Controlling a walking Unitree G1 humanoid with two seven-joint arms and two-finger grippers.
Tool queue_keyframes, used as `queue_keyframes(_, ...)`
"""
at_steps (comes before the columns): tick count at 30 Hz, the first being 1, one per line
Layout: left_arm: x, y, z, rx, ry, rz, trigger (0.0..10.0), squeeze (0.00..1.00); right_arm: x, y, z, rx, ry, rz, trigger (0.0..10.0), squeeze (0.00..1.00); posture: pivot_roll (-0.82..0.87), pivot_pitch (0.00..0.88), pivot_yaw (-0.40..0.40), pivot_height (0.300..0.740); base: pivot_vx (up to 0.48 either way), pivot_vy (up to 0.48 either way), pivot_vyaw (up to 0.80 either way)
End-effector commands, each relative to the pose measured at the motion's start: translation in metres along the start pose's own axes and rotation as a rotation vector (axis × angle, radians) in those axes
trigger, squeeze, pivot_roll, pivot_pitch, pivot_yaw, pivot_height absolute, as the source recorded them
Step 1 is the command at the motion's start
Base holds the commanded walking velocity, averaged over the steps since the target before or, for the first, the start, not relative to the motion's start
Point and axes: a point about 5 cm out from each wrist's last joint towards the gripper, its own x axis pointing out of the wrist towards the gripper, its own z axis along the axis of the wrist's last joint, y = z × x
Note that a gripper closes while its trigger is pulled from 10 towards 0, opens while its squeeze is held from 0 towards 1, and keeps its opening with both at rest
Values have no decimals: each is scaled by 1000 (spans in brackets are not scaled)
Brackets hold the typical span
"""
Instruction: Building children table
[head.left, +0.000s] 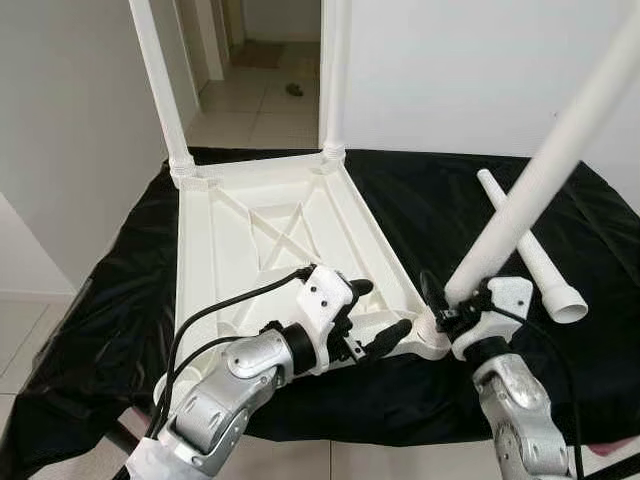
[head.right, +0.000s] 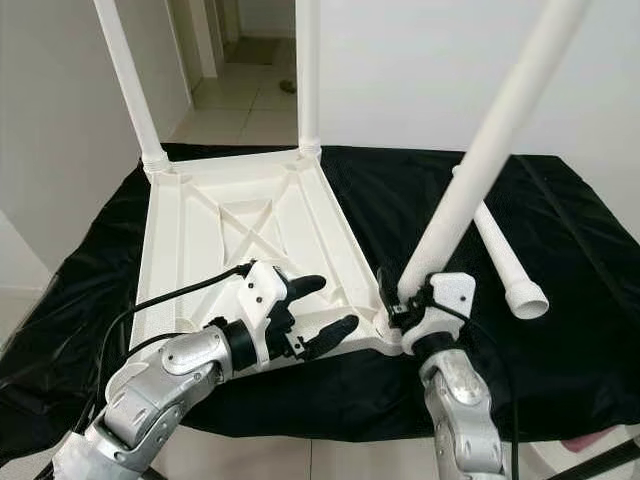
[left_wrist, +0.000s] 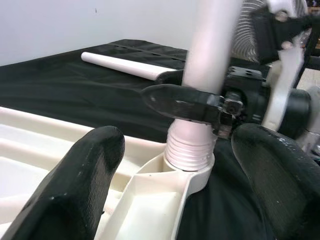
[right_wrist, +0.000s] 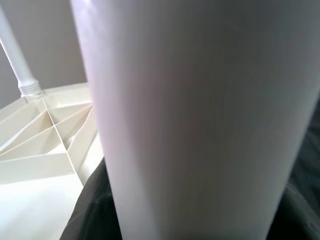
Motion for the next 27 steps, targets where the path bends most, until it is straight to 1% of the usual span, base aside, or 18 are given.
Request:
queue_keyframes(1,-2,-1,2,8,7,-55,10000,0,-19,-2,-43,31,208,-37,10000,0,-8,67,66,740,0,0,0)
queue_keyframes(3,-2,-1,2,8,7,-55,10000,0,-20,-1,-42,30,204,-35,10000,0,-8,67,66,740,0,0,0)
queue_keyframes(5,-2,0,2,9,7,-53,10000,0,-22,1,-37,17,149,-19,10000,0,-7,66,66,740,0,0,0)
queue_keyframes(7,-2,0,2,10,7,-53,10000,0,-23,2,-36,13,133,-14,10000,0,-7,66,66,740,0,0,0)
queue_keyframes(8,-2,0,3,11,6,-51,10000,0,-24,3,-37,27,136,-15,10000,0,-7,66,66,740,0,0,0)
queue_keyframes(9,-2,1,3,11,6,-51,10000,0,-23,3,-38,39,144,-17,10000,0,-7,66,66,740,0,0,0)
queue_keyframes(10,-2,1,3,12,5,-51,10000,0,-21,3,-39,14,166,-17,10000,0,-8,67,66,740,0,0,0)
queue_keyframes(11,-2,1,3,12,5,-51,10000,0,-21,3,-39,14,166,-17,10000,0,-8,67,66,740,0,0,0)
queue_keyframes(13,-2,1,3,12,4,-52,10000,0,-17,2,-41,-38,203,-14,10000,0,-8,65,66,740,0,0,0)
queue_keyframes(14,-1,1,3,13,4,-53,10000,0,-14,2,-42,-83,240,5,10000,0,-9,66,64,740,0,0,0)
queue_keyframes(16,-1,1,3,14,4,-53,10000,0,-11,2,-43,-128,279,26,10000,0,-9,65,63,740,0,0,0)
queue_keyframes(18,-1,1,4,16,3,-52,10000,0,-9,3,-42,-130,294,59,10000,0,-8,65,62,740,0,0,0)
queue_keyframes(21,-1,2,4,17,0,-48,10000,0,-8,4,-41,-116,303,81,10000,0,-5,65,55,740,0,0,0)
queue_keyframes(27,-1,2,5,15,-4,-39,10000,0,-10,4,-42,-123,324,120,10000,0,1,69,43,740,0,0,0)
